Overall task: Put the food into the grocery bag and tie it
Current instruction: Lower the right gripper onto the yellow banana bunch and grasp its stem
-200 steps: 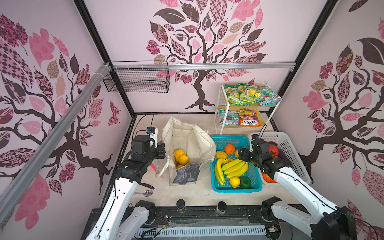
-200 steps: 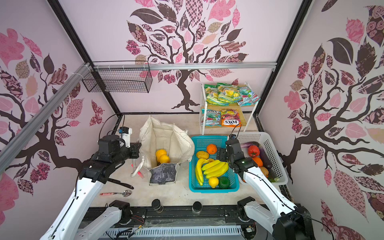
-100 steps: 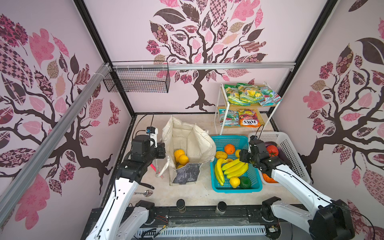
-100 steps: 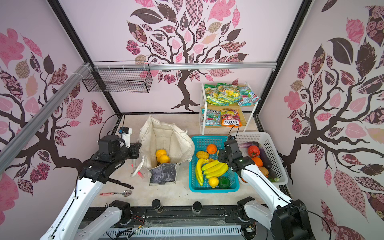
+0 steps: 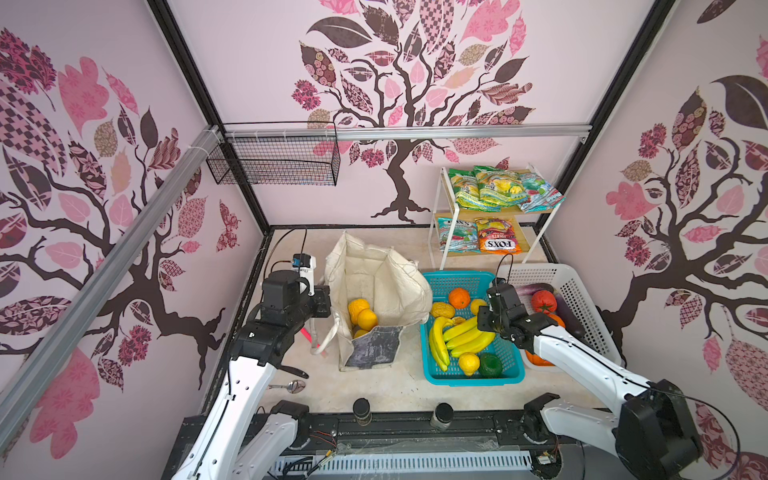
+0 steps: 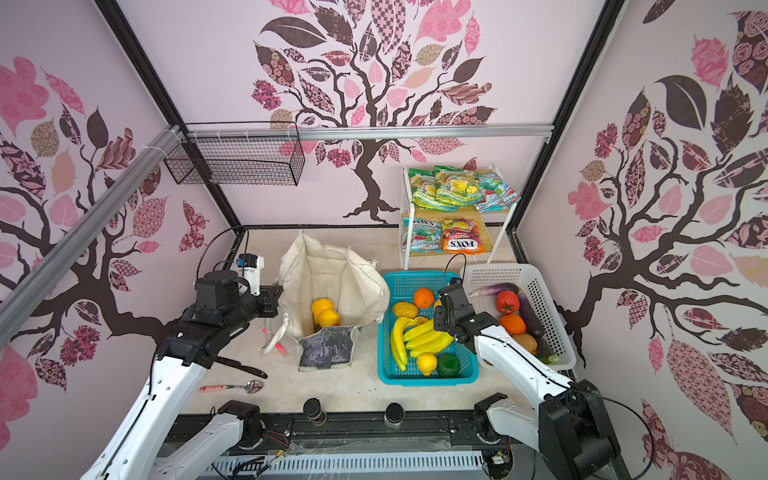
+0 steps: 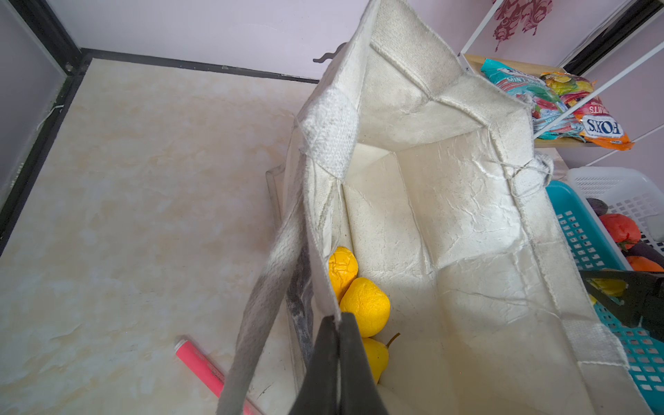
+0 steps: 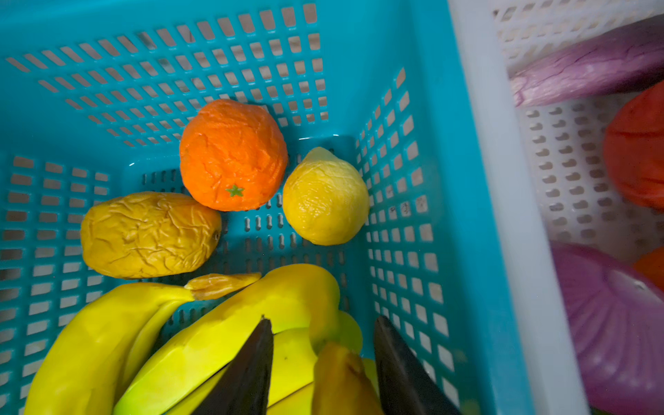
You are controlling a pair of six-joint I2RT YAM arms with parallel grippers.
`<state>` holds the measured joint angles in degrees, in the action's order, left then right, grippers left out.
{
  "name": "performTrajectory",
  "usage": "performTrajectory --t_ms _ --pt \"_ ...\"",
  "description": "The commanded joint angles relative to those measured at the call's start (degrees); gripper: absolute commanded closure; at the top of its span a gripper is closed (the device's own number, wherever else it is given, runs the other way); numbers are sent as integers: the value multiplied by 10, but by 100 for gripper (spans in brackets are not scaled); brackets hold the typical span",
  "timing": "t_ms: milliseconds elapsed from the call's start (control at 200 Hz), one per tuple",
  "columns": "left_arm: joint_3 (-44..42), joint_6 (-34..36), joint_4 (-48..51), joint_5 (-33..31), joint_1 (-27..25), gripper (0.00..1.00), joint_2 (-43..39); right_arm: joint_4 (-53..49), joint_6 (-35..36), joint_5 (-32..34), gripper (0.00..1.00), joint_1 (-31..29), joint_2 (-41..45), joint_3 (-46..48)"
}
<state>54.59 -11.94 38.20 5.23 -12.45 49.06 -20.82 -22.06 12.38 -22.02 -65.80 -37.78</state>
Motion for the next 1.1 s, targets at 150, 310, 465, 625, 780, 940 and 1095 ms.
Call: performTrajectory --t_ms 150,310,465,625,780,940,1095 --pt "-5 3 -1 9 -4 100 -9 20 9 30 64 -4 -7 3" --pt "-5 4 -1 8 -4 100 -9 31 14 38 65 -5 -8 18" --pt "-5 4 -1 7 -4 100 -10 37 16 37 66 -7 -16 17" --pt "-5 4 -1 8 -4 100 -10 40 18 31 71 -7 -14 17" --pt "-4 4 1 5 -4 100 -7 48 38 30 76 -6 7 20" --pt "-3 3 4 1 -4 100 -7 54 53 29 76 -7 39 18" --pt "-4 2 2 0 -4 100 -12 30 59 43 76 -7 51 -2"
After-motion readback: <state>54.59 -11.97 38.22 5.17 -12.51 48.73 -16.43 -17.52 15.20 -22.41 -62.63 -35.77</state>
